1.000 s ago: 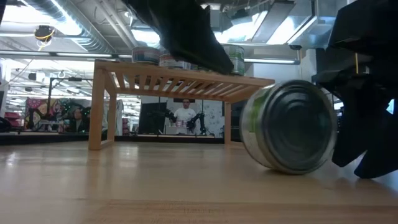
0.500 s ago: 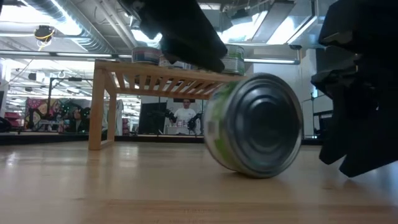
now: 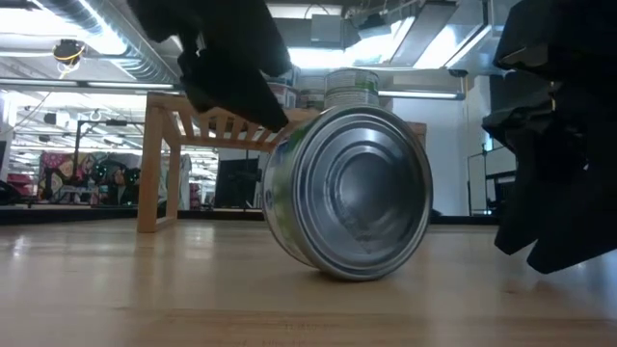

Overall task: Stack canned seafood by type on shelf
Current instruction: Stack the green tuna can on top of the green tuna can on the shelf

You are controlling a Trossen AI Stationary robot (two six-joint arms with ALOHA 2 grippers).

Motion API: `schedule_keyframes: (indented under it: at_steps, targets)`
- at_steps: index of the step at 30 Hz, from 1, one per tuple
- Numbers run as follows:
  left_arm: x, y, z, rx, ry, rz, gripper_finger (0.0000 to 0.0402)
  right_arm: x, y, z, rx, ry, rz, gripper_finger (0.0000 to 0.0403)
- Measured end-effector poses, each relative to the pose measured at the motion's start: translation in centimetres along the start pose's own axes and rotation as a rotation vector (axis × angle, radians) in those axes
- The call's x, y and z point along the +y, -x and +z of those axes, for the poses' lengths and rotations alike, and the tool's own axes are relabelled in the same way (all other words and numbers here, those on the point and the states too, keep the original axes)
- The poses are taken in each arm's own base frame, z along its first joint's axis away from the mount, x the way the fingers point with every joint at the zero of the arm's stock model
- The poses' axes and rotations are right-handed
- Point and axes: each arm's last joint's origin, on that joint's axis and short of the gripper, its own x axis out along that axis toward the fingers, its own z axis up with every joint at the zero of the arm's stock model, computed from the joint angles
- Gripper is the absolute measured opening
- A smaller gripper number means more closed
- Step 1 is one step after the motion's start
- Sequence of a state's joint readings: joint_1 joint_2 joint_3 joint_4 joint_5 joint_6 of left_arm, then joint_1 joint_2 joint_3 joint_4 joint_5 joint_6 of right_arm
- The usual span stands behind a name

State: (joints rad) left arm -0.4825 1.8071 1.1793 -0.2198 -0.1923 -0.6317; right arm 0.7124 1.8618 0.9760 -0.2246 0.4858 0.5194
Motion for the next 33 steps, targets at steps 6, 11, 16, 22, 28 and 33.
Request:
schedule_keyframes:
  at_steps: [6,11,16,22,28,33]
  targets:
    - [-0.6,-1.0,-1.1,0.022,0.004,0.006,0.0237,0.5,-0.2,0.6,-0.064,-0.039,0.038,0.0131]
    - [-0.5,-1.3,-1.0,0.010,0.007,0.009,0.0237,0.8,-0.7,0.8,-0.108,-0.058,0.038,0.0131]
    - [-0.2,-1.6,-1.0,0.013,0.012,0.019,0.0237,0.7,-0.8,1.4,-0.162,-0.051,0.027,0.0131]
    - [0.1,-2.5,-0.5,-0.035,0.033,0.004,0.0237,0.0,-1.1,2.1,-0.185,-0.045,0.014,0.0131]
    - [0.7,-3.1,-0.4,-0.031,0.043,0.027,0.0237,-1.0,-1.7,2.9,-0.206,-0.090,0.010,0.0131]
    - [0.8,-3.2,-0.3,-0.034,0.045,0.032,0.0237,-1.4,-1.9,3.3,-0.213,-0.118,0.030,0.0131]
